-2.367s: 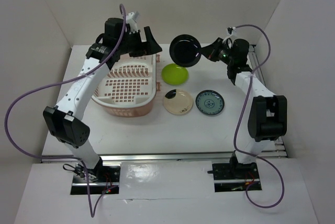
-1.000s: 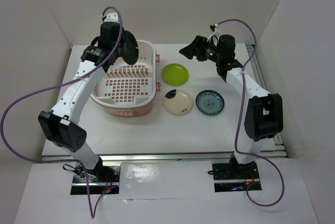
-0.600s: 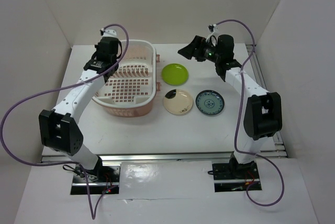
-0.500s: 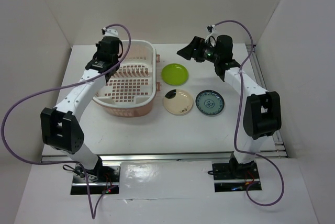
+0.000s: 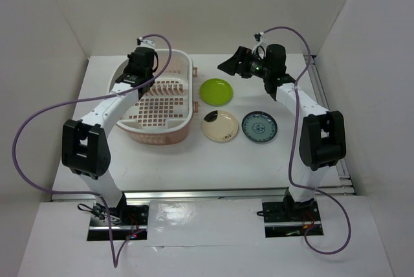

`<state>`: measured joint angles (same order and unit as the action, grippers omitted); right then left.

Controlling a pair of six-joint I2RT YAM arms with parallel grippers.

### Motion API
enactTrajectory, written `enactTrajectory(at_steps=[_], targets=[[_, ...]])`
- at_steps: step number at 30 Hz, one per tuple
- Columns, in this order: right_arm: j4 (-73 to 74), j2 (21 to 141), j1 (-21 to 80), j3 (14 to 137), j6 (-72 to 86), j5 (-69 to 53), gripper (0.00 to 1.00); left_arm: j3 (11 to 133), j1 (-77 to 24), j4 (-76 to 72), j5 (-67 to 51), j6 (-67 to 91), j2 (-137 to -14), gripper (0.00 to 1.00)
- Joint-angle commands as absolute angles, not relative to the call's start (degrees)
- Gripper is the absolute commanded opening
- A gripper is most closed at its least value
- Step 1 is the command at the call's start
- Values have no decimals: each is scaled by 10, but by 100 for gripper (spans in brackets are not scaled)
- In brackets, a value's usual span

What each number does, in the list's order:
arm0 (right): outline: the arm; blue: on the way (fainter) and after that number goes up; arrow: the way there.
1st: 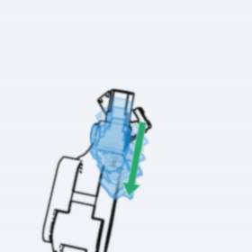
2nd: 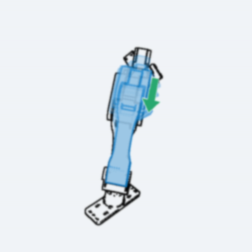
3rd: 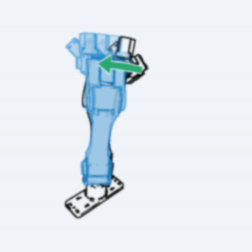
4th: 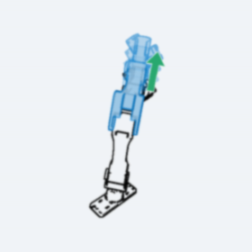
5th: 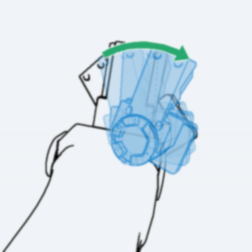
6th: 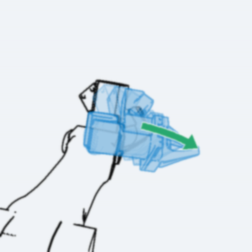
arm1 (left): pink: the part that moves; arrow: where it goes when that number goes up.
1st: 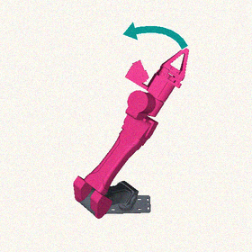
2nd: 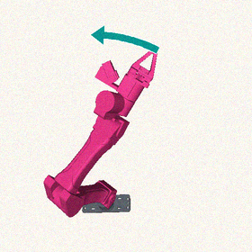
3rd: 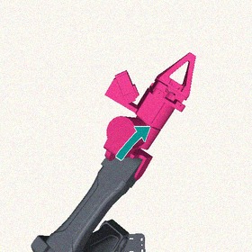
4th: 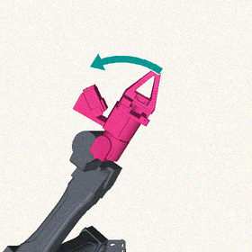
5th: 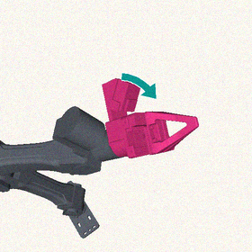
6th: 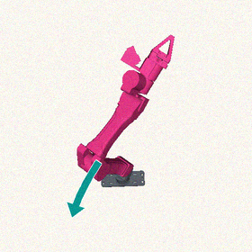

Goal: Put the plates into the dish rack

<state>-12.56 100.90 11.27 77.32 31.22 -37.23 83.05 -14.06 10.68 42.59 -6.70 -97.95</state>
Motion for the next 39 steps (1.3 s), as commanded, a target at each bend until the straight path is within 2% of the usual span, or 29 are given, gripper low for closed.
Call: enactTrajectory(at_steps=[1,39], targets=[[-144,1011,117,799,314,-384,100,849,-142,70,424,-82,-983,0],[-155,1021,117,799,314,-389,100,844,-126,92,437,-9,-1060,0]])
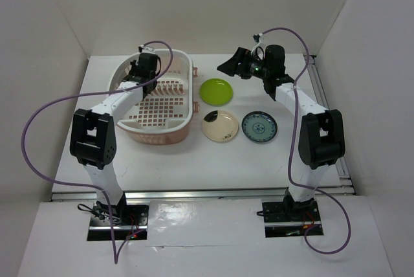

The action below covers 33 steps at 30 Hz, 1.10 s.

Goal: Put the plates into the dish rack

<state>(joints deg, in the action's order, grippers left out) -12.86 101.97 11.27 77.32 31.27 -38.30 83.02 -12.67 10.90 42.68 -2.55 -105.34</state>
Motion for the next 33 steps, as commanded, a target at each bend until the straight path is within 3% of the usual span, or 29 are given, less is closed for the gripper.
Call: enactTrajectory(at_steps=[1,23,29,33], targets=[[-155,1021,117,804,314,-389,100,849,-126,98,437,-9,-1060,0],[-153,1032,117,804,308,-389,100,862,-98,151,379,68,-1083,0],[-153,1032,117,804,314,-395,100,862,-88,151,380,79,-1083,2],[-153,1032,117,804,314,-395,100,862,-88,156,380,84,-1083,11]])
